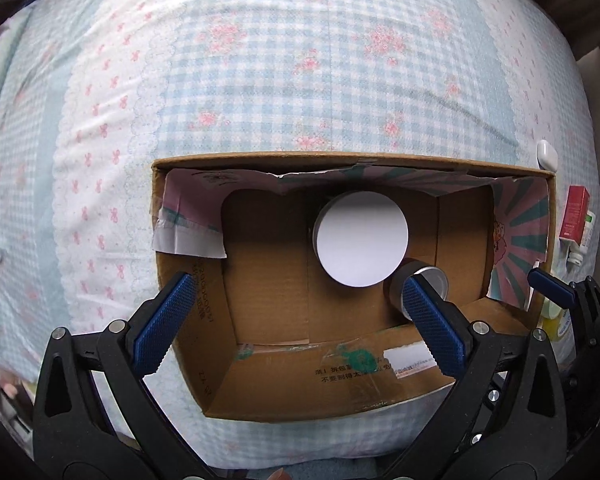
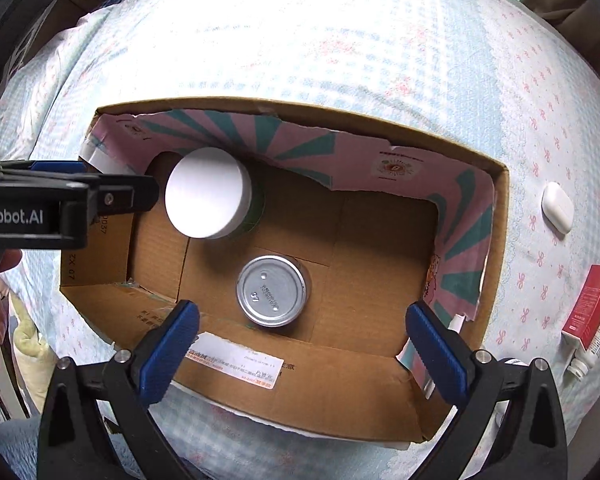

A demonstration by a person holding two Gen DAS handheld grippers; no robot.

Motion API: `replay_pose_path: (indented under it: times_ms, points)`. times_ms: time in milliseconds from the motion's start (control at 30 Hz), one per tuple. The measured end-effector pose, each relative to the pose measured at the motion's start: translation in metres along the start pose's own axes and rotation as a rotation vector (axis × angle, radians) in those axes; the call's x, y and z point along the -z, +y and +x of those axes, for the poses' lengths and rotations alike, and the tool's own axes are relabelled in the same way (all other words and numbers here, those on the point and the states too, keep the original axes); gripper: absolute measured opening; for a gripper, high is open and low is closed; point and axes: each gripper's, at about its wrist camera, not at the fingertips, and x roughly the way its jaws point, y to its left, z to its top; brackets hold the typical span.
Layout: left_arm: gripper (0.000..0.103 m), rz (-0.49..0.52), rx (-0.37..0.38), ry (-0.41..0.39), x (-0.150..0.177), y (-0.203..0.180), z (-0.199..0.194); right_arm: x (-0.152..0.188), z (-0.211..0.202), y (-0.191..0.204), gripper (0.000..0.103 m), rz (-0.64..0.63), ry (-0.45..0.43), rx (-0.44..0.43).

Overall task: Organize rigid objects
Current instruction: 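Carry both jars into the cardboard box and open both tools, then lift both tools away from the box toward the remaining items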

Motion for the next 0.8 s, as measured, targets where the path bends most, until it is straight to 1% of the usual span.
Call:
replay_pose_path:
  times_ms: [167, 200, 267, 367, 400, 467, 533, 600, 667, 800]
  points:
    - [0.103, 0.010, -0.019, -0.065, 0.013, 0.004, -0.032, 0.017, -0.024, 0.008, 0.103, -0.004, -0.037, 0.008]
    - [0.103, 0.013, -0.031, -0.079, 0.017, 0.004, -0.039, 0.010, -0.030, 0.007, 0.103, -0.003, -0.042, 0.009]
    - [0.103, 0.020, -0.053, -0.111, 0.026, 0.004, -0.056, 0.015, -0.043, 0.013, 0.103, -0.009, -0.055, 0.001]
    - [0.103, 0.023, -0.053, -0.167, 0.044, 0.005, -0.082, 0.021, -0.064, 0.019, 0.103, -0.030, -0.084, 0.023]
    - [0.103, 0.022, -0.049, -0.184, 0.050, 0.006, -0.091, 0.014, -0.066, 0.024, 0.103, -0.032, -0.089, 0.031]
    - [0.103, 0.019, -0.036, -0.216, 0.065, 0.008, -0.108, 0.020, -0.080, 0.027, 0.103, -0.029, -0.110, 0.056]
    - [0.103, 0.029, -0.028, -0.246, 0.080, 0.007, -0.124, 0.029, -0.097, 0.029, 0.103, -0.015, -0.141, 0.070]
    - [0.103, 0.057, -0.038, -0.278, 0.095, 0.004, -0.137, 0.040, -0.110, 0.028, 0.103, 0.002, -0.170, 0.066]
    - [0.103, 0.091, -0.046, -0.309, 0.108, -0.003, -0.149, 0.053, -0.124, 0.029, 0.103, 0.029, -0.195, 0.081]
    - [0.103, 0.133, -0.008, -0.348, 0.131, -0.019, -0.164, 0.083, -0.149, 0.024, 0.103, 0.111, -0.228, 0.119]
